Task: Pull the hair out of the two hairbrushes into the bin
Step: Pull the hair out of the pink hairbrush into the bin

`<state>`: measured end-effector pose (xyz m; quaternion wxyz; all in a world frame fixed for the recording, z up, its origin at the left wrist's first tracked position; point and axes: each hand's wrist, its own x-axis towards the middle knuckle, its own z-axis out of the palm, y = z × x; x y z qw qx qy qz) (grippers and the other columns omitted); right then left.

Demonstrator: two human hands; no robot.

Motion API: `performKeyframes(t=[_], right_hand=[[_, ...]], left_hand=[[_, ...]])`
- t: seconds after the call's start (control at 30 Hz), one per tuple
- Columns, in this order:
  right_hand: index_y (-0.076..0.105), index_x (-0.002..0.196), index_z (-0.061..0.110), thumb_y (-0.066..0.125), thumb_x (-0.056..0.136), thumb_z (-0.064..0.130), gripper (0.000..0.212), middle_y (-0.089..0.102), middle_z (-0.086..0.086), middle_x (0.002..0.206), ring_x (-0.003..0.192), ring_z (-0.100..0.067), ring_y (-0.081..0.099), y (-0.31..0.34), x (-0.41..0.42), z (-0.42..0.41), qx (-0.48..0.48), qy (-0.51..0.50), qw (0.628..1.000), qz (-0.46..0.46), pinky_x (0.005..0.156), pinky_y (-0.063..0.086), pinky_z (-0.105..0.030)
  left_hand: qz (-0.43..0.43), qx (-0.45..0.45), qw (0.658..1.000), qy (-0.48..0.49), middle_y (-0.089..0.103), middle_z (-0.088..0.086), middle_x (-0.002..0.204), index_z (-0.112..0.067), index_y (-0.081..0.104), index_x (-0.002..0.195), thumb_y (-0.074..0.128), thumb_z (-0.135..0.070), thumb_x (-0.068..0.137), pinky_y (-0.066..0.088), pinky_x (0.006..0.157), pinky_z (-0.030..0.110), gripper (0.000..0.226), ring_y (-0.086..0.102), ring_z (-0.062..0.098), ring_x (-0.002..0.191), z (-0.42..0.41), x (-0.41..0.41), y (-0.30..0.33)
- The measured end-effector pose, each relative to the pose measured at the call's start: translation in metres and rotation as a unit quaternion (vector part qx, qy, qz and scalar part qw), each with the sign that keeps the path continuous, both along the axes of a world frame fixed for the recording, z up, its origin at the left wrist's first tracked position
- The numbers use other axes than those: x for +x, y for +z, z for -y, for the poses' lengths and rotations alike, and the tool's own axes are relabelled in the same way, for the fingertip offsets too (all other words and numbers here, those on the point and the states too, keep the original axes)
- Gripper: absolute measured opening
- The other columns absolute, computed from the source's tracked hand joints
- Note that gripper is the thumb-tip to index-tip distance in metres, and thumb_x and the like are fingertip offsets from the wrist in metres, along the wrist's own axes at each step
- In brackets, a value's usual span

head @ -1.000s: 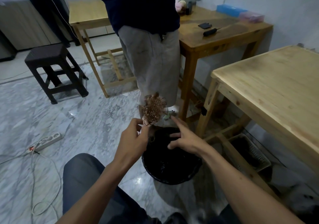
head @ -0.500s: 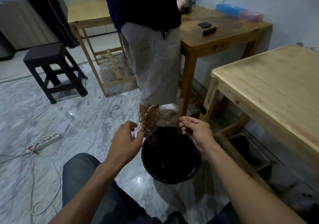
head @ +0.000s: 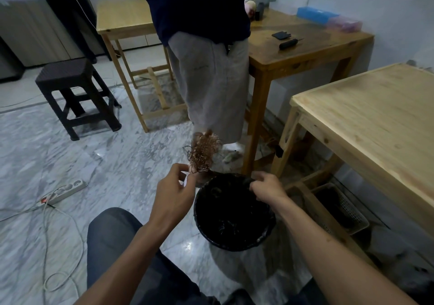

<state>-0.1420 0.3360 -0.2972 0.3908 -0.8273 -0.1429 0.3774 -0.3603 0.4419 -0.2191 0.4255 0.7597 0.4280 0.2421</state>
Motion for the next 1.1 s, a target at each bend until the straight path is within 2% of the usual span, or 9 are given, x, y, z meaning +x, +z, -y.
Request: performKeyframes(t=[0.1, 0.17, 0.27, 0.37, 0.47, 0.6, 0.83, 0.93, 1.1], right_hand=[[0.021, 0.161, 0.038, 0.071, 0.074, 0.013, 0.103, 0.016, 0.002, 0.168, 0.152, -0.029, 0.023, 0.02, -0.008, -0.007, 0.048, 0.117, 0.992, 0.022, 0.119, 0.034, -0.045], [0.015, 0.16, 0.042, 0.081, 0.068, 0.016, 0.116, 0.015, 0.005, 0.169, 0.153, -0.023, 0.019, 0.029, -0.016, -0.012, 0.093, 0.193, 0.976, 0.027, 0.124, 0.027, -0.047], [0.058, 0.134, 0.031, 0.088, 0.064, 0.018, 0.077, 0.069, -0.005, 0.134, 0.127, -0.027, 0.062, 0.03, -0.025, -0.018, 0.208, 0.213, 0.951, -0.079, 0.115, 0.042, -0.052], [0.074, 0.111, 0.005, 0.073, 0.08, 0.009, 0.031, 0.078, -0.014, 0.105, 0.103, -0.034, 0.073, 0.033, -0.033, -0.02, 0.322, 0.149, 0.922, -0.156, 0.102, 0.053, -0.047], [0.064, 0.07, 0.004, 0.057, 0.078, 0.02, 0.019, 0.058, -0.004, 0.057, 0.052, -0.021, 0.052, 0.037, -0.034, -0.019, 0.366, 0.026, 0.913, -0.181, 0.058, 0.048, -0.032], [0.034, 0.057, 0.02, 0.038, 0.091, 0.019, 0.034, 0.026, 0.004, 0.051, 0.039, -0.011, 0.019, 0.034, -0.022, -0.013, 0.389, -0.147, 0.884, -0.214, 0.043, 0.018, -0.026], [0.044, 0.069, 0.022, 0.037, 0.097, 0.037, 0.032, 0.039, 0.001, 0.062, 0.049, -0.017, 0.036, 0.015, -0.002, -0.013, 0.185, -0.28, 0.938, -0.083, 0.048, 0.029, -0.029], [0.065, 0.106, 0.011, 0.038, 0.103, 0.033, 0.035, 0.061, -0.005, 0.09, 0.083, -0.027, 0.058, 0.012, -0.001, -0.015, 0.045, -0.181, 0.98, -0.068, 0.073, 0.043, -0.036], [0.054, 0.143, 0.013, 0.044, 0.097, 0.02, 0.047, 0.062, -0.01, 0.13, 0.114, -0.032, 0.062, 0.026, -0.01, -0.013, -0.075, 0.031, 0.995, -0.05, 0.091, 0.051, -0.038]], left_hand=[[-0.014, -0.002, 0.999, -0.042, 0.068, -0.004, 0.088, -0.03, 0.058, 0.102, 0.054, -0.035, 0.099, 0.047, 0.053, 0.034, 0.007, 0.063, 0.023, 0.058, 0.002, 0.005, 0.0], [-0.021, 0.002, 0.997, -0.078, 0.068, -0.006, 0.091, -0.03, 0.059, 0.101, 0.055, -0.034, 0.098, 0.048, 0.054, 0.035, 0.007, 0.062, 0.018, 0.06, 0.003, 0.009, 0.001], [-0.016, 0.006, 0.993, -0.114, 0.069, -0.005, 0.093, -0.032, 0.06, 0.103, 0.055, -0.033, 0.095, 0.052, 0.058, 0.036, 0.009, 0.064, 0.016, 0.065, 0.003, 0.016, 0.004], [-0.013, 0.027, 0.992, -0.119, 0.068, -0.006, 0.093, -0.032, 0.06, 0.1, 0.055, -0.03, 0.096, 0.052, 0.057, 0.04, 0.006, 0.064, 0.018, 0.062, 0.001, 0.02, 0.009], [-0.01, 0.039, 0.996, -0.085, 0.067, -0.01, 0.084, -0.037, 0.056, 0.091, 0.054, -0.029, 0.098, 0.047, 0.054, 0.034, 0.011, 0.062, 0.008, 0.056, -0.005, 0.016, 0.014], [-0.003, 0.028, 0.999, -0.016, 0.067, -0.013, 0.086, -0.034, 0.056, 0.094, 0.054, -0.037, 0.099, 0.047, 0.061, 0.029, 0.006, 0.064, 0.01, 0.067, -0.015, 0.002, 0.006], [0.058, 0.002, 0.995, 0.083, 0.066, -0.005, 0.101, -0.019, 0.057, 0.116, 0.05, -0.031, 0.1, 0.044, 0.046, 0.024, 0.022, 0.058, 0.014, 0.048, -0.02, -0.006, 0.003], [0.055, 0.007, 0.996, 0.067, 0.065, -0.008, 0.1, -0.021, 0.057, 0.113, 0.051, -0.029, 0.1, 0.046, 0.047, 0.026, 0.017, 0.058, 0.014, 0.048, -0.017, -0.004, 0.004], [0.023, 0.015, 1.0, 0.006, 0.065, -0.014, 0.108, -0.025, 0.059, 0.111, 0.054, -0.041, 0.099, 0.05, 0.063, 0.031, 0.021, 0.064, 0.017, 0.069, -0.011, -0.003, -0.005]])
